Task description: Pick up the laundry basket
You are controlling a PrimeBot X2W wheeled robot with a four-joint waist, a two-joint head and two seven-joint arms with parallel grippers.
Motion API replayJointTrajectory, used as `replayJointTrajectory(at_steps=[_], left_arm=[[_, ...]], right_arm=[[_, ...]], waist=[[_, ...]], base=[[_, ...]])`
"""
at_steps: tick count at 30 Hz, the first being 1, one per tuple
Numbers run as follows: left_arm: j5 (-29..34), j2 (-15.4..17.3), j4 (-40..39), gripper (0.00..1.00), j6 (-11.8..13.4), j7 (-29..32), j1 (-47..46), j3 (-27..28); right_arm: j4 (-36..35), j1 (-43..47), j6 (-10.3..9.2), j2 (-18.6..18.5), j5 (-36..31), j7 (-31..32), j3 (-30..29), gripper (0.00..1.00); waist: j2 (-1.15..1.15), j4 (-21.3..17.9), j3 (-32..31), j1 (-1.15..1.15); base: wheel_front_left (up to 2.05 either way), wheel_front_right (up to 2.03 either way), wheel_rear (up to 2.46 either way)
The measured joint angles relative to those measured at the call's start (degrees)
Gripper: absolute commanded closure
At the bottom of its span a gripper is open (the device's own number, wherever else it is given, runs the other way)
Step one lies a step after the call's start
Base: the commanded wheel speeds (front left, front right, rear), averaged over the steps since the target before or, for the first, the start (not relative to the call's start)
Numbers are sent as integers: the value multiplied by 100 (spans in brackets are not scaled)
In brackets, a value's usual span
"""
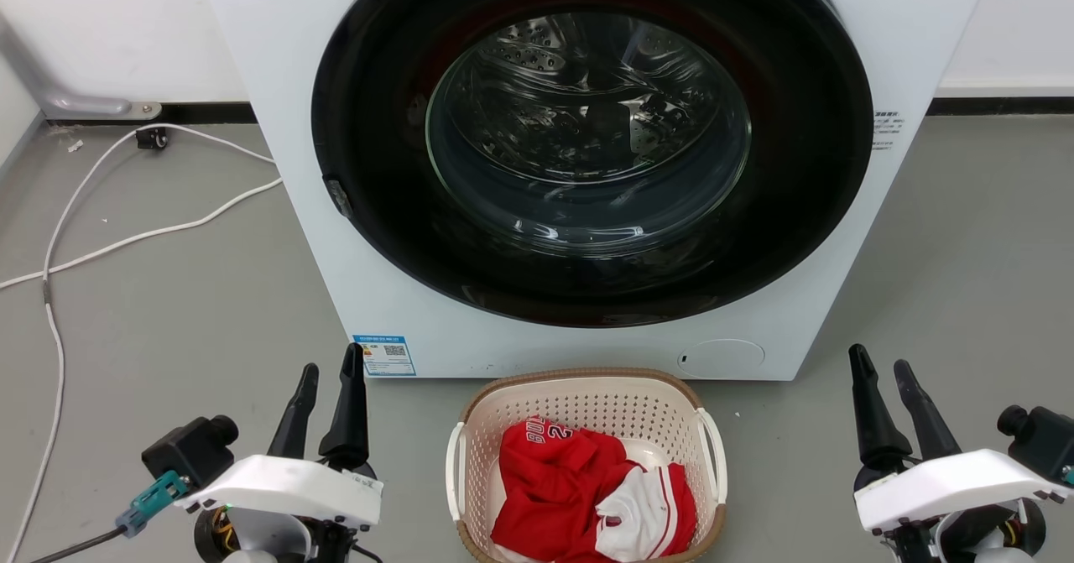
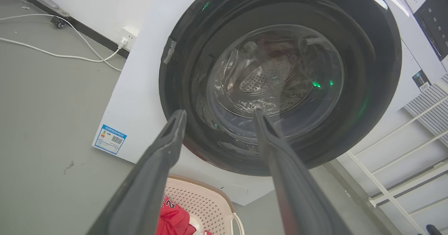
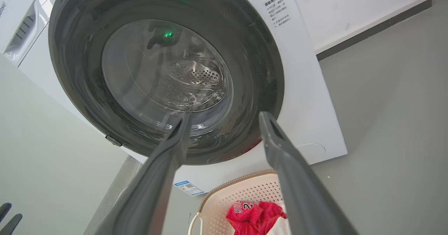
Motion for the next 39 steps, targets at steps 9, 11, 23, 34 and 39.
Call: replayJointTrajectory(at_steps=[9, 11, 23, 34, 39], left_arm=[[682, 25, 48, 0, 43, -143, -9, -107], [822, 37, 68, 0, 46, -171, -18, -122], [1571, 86, 187, 0, 120, -343, -132, -200], [2181, 144, 267, 0, 207, -479, -231, -287], [2429, 166, 276, 0, 247, -544, -232, -303]], right_arm=[[-102, 58, 0, 1, -751, -38, 8, 0], [-120, 86, 0, 2, -926, -38, 11, 0], [-205, 92, 0, 4, -1788, -38, 57, 0], [-323, 118, 1, 8, -2471, -49, 86, 0], [-372, 145, 1, 9, -2738, -57, 101, 0]], waist=[[0, 11, -15, 0], [0, 11, -17, 0], [0, 0, -8, 0], [0, -6, 2, 0], [0, -9, 5, 0]], base=[[0, 0, 0], [0, 0, 0], [0, 0, 0], [0, 0, 0], [0, 0, 0]])
